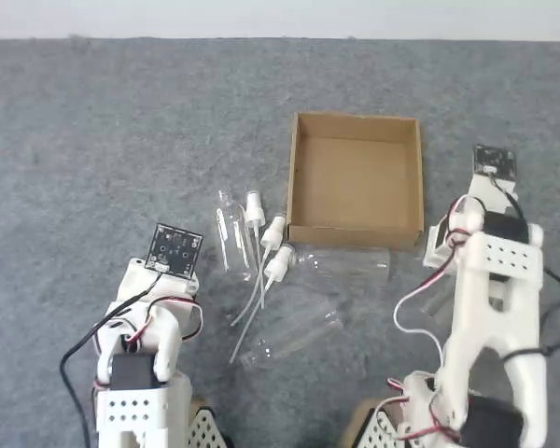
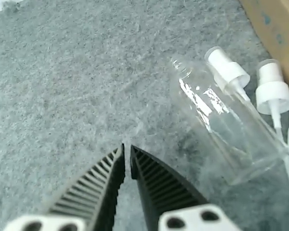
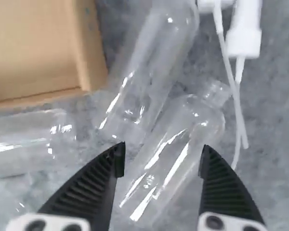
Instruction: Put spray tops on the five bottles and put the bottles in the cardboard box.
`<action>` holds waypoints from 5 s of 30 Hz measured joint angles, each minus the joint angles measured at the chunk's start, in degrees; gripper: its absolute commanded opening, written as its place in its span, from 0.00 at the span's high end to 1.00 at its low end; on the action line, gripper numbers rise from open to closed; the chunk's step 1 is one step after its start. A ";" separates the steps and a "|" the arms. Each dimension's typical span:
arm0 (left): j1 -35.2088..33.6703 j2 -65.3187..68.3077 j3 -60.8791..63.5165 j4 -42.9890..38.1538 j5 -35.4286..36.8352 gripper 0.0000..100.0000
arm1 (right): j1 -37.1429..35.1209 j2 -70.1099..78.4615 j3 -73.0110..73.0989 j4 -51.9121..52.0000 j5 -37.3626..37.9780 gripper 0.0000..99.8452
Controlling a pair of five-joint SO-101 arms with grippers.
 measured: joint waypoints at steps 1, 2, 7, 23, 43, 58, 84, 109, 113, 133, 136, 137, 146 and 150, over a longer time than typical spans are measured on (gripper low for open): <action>0.00 0.00 0.00 0.00 0.00 0.99 | 0.00 0.97 0.00 -0.35 -1.49 0.79; 0.00 0.00 0.00 0.00 0.00 0.99 | 0.00 1.67 0.00 -0.62 -2.73 0.79; 0.00 0.00 0.00 0.00 0.00 0.99 | 0.09 3.96 0.00 -1.23 -4.84 0.79; 0.00 0.00 0.00 0.00 0.00 0.99 | 3.25 12.75 -0.44 -7.21 -4.92 0.82; 0.00 0.00 0.00 0.00 0.00 0.99 | 7.65 2.29 -0.97 -0.88 9.23 0.95; 0.00 0.00 0.00 0.00 0.00 0.99 | 25.32 5.10 -17.93 4.84 42.02 0.95; 0.00 0.00 0.00 0.00 0.00 0.99 | 29.45 33.76 -25.32 -10.29 53.01 0.80; 0.00 0.00 0.00 1.58 0.00 0.99 | 23.12 21.45 -25.32 0.62 50.02 0.80; 0.00 0.00 0.00 1.58 0.00 0.99 | 17.05 20.40 -28.04 1.93 41.05 0.80; 0.00 0.00 0.00 1.58 0.00 0.99 | 13.45 47.56 -49.05 2.55 24.44 0.86; 0.00 0.00 0.00 1.58 0.00 0.99 | 13.36 49.67 -49.49 2.55 24.44 0.85; -0.09 0.00 0.00 1.58 0.00 0.99 | 13.36 50.29 -49.49 2.55 24.44 0.85; 0.00 0.00 0.00 1.58 0.00 0.99 | 13.36 54.15 -49.49 2.55 24.44 0.87; 0.00 0.00 0.00 1.58 0.00 0.99 | 13.36 55.03 -49.58 2.55 24.44 0.97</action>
